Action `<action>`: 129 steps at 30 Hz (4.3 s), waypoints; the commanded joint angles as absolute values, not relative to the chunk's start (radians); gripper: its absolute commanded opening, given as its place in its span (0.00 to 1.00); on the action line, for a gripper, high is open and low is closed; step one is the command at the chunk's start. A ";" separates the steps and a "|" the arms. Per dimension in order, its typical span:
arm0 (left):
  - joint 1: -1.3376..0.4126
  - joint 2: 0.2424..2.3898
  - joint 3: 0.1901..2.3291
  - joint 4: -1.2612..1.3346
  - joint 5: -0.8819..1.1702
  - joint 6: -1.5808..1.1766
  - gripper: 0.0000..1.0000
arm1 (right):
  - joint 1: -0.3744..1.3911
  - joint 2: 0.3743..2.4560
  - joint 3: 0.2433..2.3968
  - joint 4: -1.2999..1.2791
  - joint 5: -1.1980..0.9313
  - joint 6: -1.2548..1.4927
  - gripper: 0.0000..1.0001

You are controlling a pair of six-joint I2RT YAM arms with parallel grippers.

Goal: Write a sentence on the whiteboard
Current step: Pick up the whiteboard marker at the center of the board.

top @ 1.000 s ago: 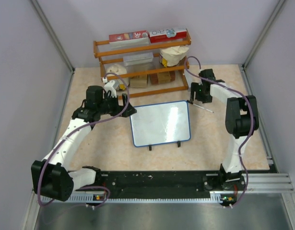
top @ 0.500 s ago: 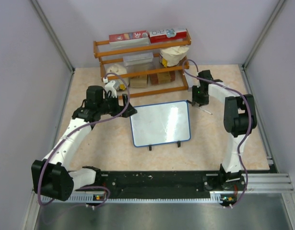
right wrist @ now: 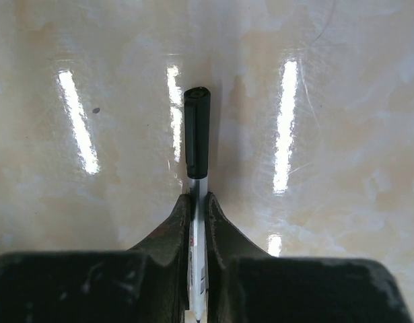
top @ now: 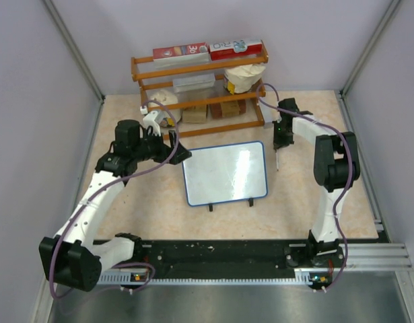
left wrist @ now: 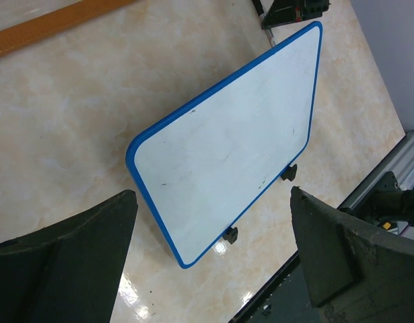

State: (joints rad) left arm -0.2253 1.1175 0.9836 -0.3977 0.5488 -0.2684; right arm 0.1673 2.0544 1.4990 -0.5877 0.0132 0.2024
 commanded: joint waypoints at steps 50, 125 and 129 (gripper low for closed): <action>-0.887 1.486 0.974 0.624 0.646 -0.745 0.91 | 0.235 0.557 0.649 0.037 -0.486 0.758 0.00; -0.910 1.069 1.019 -0.137 0.692 -0.204 0.00 | 0.537 0.827 0.801 0.140 -1.023 0.592 0.26; -0.910 1.077 1.017 -0.137 0.696 -0.204 0.00 | 0.537 0.830 0.792 0.150 -1.028 0.600 0.10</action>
